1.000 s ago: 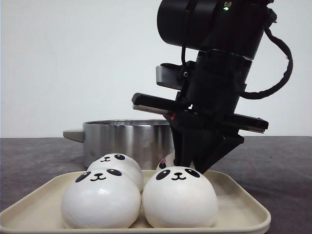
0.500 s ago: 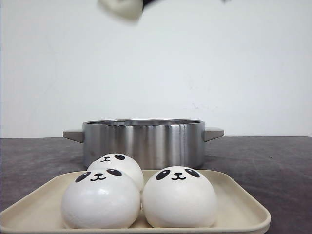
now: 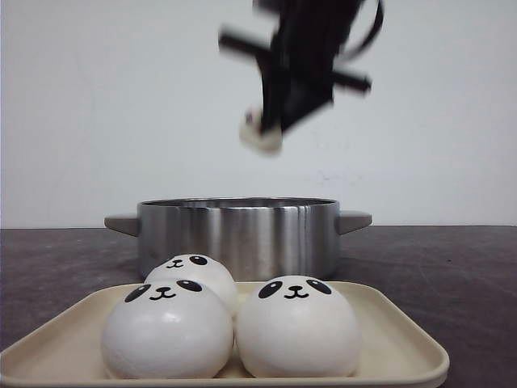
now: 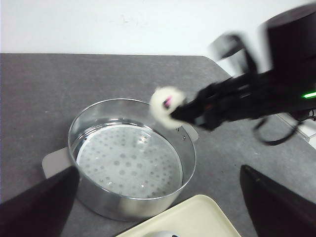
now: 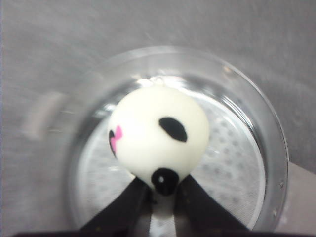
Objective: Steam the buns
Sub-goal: 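Lift the bun with the right gripper and release it into the pot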
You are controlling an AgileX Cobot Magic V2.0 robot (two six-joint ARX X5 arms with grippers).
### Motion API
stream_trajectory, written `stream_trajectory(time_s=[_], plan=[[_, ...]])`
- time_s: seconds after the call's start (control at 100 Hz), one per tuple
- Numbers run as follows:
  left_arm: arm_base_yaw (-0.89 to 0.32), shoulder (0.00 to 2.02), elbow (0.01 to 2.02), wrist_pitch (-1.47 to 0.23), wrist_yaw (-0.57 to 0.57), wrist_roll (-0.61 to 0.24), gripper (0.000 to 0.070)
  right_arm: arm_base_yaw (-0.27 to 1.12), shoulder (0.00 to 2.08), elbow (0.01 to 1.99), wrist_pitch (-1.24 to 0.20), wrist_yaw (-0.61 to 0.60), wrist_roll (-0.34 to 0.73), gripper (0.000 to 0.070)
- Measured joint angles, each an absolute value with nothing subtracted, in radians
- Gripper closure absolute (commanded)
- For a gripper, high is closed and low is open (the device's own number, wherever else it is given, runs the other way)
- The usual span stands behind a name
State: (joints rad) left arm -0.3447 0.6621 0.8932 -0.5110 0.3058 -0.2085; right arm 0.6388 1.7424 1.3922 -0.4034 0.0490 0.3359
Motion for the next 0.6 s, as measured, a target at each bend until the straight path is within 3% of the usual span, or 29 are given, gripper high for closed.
stream_trajectory(time_s=[0.27,0.31,0.39,0.43,0.6], plan=[[-0.345,0.662,0.893,-0.513,0.306,-0.208,0.0067,0.607,1.930,1.392,-0.325,0.024,0.330,0.0679],[-0.345,0.662,0.893,-0.514,0.306,-0.208,0.0067,0.603,1.943,1.392,-0.325,0.025,0.330,0.0620],[-0.345,0.662,0.893,-0.517,0.305,-0.208,0.0067,0.597,1.951,1.391,-0.324,0.026,0.330,0.0395],[-0.345,0.662,0.893,-0.519,0.306,-0.208,0.0067,0.595,1.951,1.391,-0.319,0.026,0.330,0.0320],[-0.345,0.662,0.893,-0.520,0.306,-0.208,0.0067,0.594,1.951,1.391,-0.305,0.026,0.338,0.0294]])
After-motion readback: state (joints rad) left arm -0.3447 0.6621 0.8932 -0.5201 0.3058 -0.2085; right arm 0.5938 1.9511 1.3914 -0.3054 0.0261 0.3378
